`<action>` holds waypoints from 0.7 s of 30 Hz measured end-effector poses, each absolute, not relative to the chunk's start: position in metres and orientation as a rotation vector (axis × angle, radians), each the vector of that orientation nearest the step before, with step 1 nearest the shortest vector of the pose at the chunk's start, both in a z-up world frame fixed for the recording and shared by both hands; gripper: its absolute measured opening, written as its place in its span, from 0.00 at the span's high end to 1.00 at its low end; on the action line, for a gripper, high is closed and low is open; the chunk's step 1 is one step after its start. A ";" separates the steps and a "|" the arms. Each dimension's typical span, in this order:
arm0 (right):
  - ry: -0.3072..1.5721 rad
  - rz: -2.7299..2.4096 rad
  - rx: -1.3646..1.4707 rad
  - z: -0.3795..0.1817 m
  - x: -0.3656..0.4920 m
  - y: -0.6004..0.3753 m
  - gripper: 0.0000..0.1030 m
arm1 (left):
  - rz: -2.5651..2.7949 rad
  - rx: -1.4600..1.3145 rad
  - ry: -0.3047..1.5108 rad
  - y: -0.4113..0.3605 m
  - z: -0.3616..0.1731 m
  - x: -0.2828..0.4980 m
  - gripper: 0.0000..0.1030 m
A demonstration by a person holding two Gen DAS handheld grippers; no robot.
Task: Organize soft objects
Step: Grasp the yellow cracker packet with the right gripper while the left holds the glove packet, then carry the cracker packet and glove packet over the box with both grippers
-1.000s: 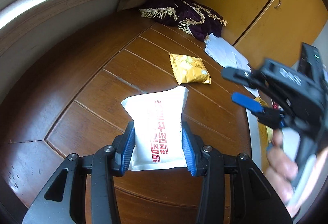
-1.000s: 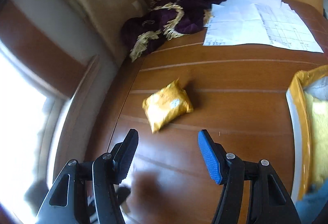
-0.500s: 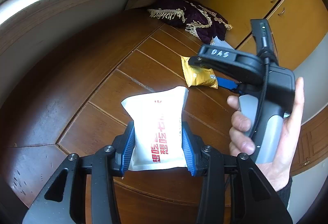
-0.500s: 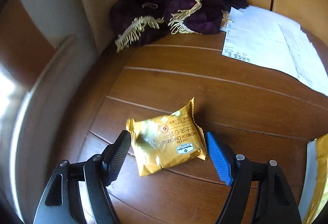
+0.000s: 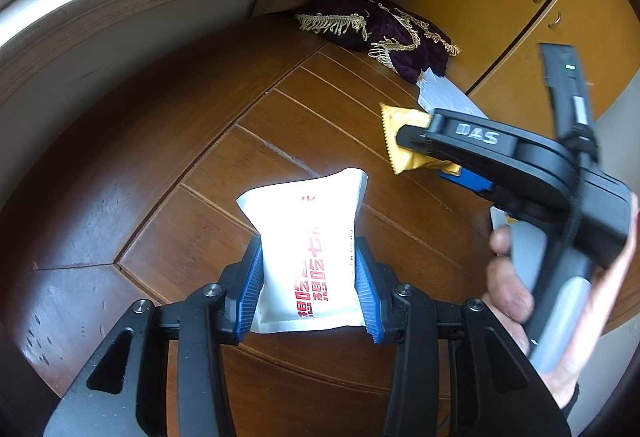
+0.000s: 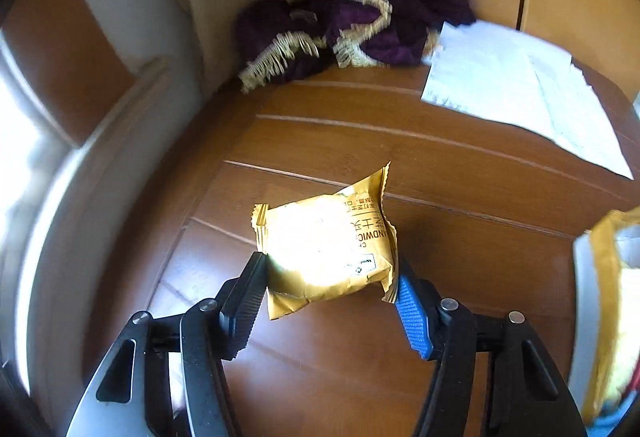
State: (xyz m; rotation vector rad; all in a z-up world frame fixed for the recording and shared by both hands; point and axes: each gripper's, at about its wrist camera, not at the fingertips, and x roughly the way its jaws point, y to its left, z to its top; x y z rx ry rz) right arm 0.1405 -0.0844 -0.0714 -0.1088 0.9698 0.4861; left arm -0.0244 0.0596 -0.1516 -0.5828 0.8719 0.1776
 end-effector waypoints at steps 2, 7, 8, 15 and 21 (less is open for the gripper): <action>0.943 0.504 -0.083 -0.061 0.129 -0.098 0.39 | 0.171 -0.575 0.875 0.053 -0.147 -0.025 0.60; 0.868 0.555 -0.028 -0.034 0.095 -0.138 0.39 | 0.163 -0.548 0.874 0.035 -0.128 -0.024 0.60; 0.853 0.566 -0.019 -0.030 0.087 -0.149 0.39 | 0.157 -0.545 0.875 0.031 -0.124 -0.024 0.60; 0.791 0.589 0.033 -0.015 0.043 -0.222 0.39 | 0.088 -0.518 0.889 -0.005 -0.111 -0.014 0.60; 0.772 0.552 0.107 -0.010 0.022 -0.293 0.39 | 0.009 -0.490 0.905 -0.041 -0.103 -0.002 0.60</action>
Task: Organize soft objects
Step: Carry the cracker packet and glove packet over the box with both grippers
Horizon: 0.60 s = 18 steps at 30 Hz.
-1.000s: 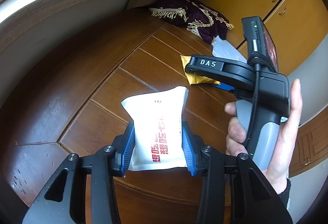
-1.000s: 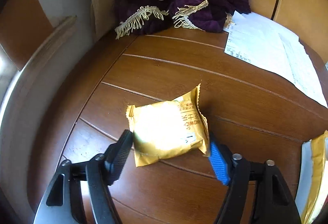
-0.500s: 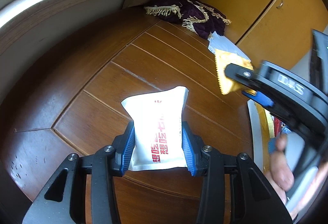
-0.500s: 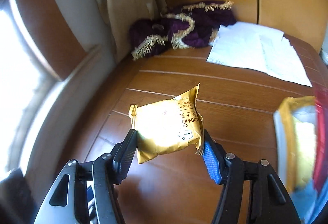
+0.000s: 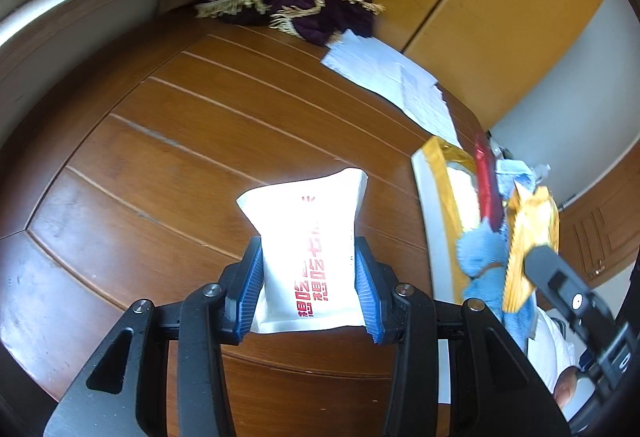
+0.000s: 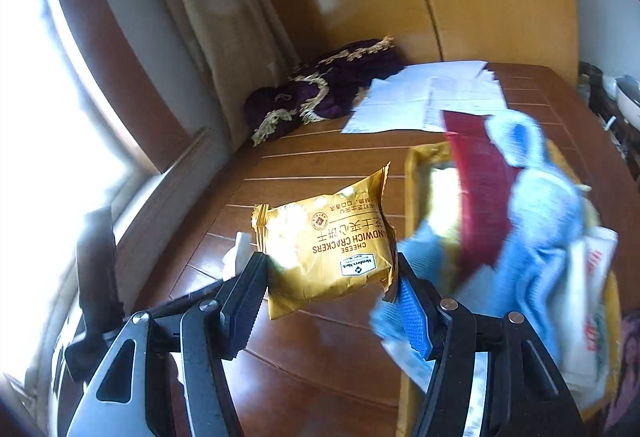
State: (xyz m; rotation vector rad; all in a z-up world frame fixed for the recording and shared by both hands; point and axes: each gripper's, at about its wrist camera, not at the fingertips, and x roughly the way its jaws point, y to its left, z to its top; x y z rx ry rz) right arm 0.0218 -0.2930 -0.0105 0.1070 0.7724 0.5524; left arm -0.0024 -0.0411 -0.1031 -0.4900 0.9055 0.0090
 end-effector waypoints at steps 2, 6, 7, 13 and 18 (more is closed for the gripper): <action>0.759 0.520 0.123 -0.009 0.016 -0.317 0.39 | -0.014 -0.478 0.901 -0.052 -0.098 -0.001 0.60; 0.737 0.463 0.123 -0.009 0.009 -0.349 0.39 | -0.060 -0.467 0.888 -0.070 -0.087 0.001 0.60; 0.737 0.457 0.121 -0.009 0.010 -0.351 0.39 | -0.070 -0.461 0.886 -0.075 -0.084 0.002 0.60; 0.731 0.427 0.103 -0.015 0.008 -0.362 0.39 | -0.119 -0.436 0.876 -0.097 -0.074 0.012 0.60; 0.718 0.404 0.133 -0.013 0.006 -0.377 0.39 | -0.156 -0.424 0.887 -0.111 -0.072 0.023 0.60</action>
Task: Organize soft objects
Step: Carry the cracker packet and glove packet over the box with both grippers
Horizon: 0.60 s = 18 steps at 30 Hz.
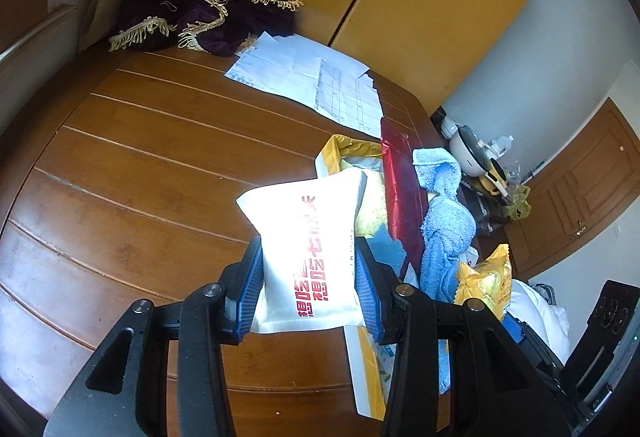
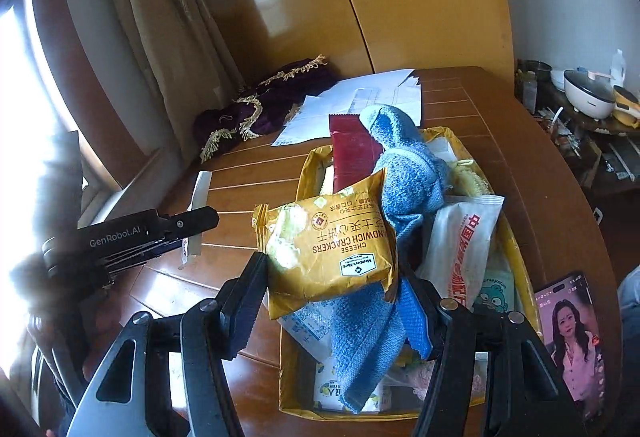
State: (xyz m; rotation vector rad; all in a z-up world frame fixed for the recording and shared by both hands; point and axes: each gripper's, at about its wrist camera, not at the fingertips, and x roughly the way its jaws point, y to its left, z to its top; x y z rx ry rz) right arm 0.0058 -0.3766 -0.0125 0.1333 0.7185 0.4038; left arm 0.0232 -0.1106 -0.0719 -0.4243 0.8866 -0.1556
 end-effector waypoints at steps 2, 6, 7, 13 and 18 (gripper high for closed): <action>0.706 0.394 0.139 -0.010 0.004 -0.381 0.39 | -0.166 -0.421 0.890 -0.115 -0.072 0.025 0.60; 0.692 0.355 0.112 -0.010 0.003 -0.384 0.39 | -0.191 -0.415 0.905 -0.123 -0.073 0.034 0.60; 0.698 0.343 0.106 -0.012 0.005 -0.384 0.39 | -0.197 -0.412 0.909 -0.126 -0.074 0.037 0.60; 0.719 0.281 0.040 -0.024 0.008 -0.376 0.39 | -0.237 -0.385 0.930 -0.143 -0.072 0.054 0.60; 0.761 0.292 -0.002 -0.036 0.011 -0.365 0.39 | -0.239 -0.346 0.937 -0.161 -0.069 0.078 0.60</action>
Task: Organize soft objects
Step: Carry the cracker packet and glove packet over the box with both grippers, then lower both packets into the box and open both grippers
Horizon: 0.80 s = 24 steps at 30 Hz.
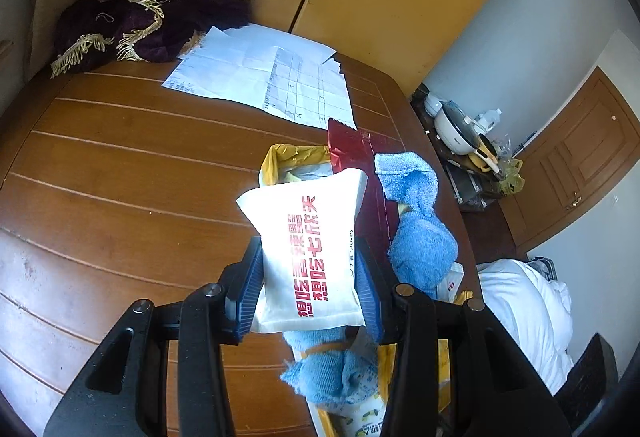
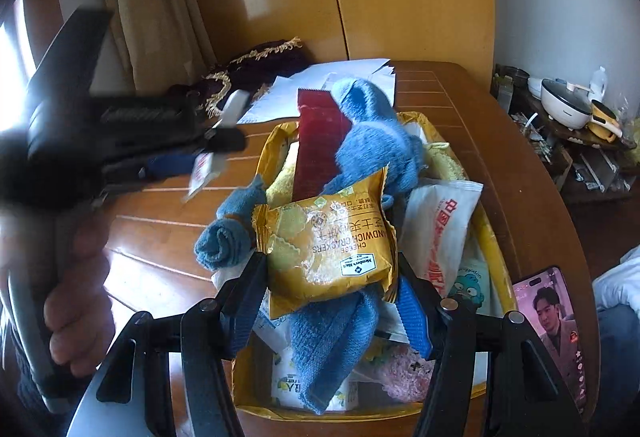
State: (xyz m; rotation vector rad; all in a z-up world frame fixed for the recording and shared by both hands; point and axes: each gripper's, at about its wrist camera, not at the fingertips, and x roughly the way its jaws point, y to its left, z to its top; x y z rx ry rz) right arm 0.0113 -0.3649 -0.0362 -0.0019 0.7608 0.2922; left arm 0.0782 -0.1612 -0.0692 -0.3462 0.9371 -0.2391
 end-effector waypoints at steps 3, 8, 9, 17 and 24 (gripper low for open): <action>0.763 0.284 -0.017 -0.039 0.011 -0.362 0.39 | -0.238 -0.327 0.959 -0.172 -0.072 0.094 0.60; 0.775 0.283 -0.024 -0.043 0.012 -0.361 0.39 | -0.205 -0.276 0.975 -0.189 -0.079 0.110 0.60; 0.776 0.284 -0.026 -0.044 0.013 -0.361 0.39 | -0.208 -0.285 0.990 -0.191 -0.082 0.113 0.60; 0.776 0.280 -0.008 -0.048 0.014 -0.366 0.37 | -0.230 -0.293 1.016 -0.206 -0.097 0.122 0.56; 0.766 0.297 0.028 -0.047 0.011 -0.371 0.36 | -0.335 -0.387 1.025 -0.196 -0.092 0.119 0.45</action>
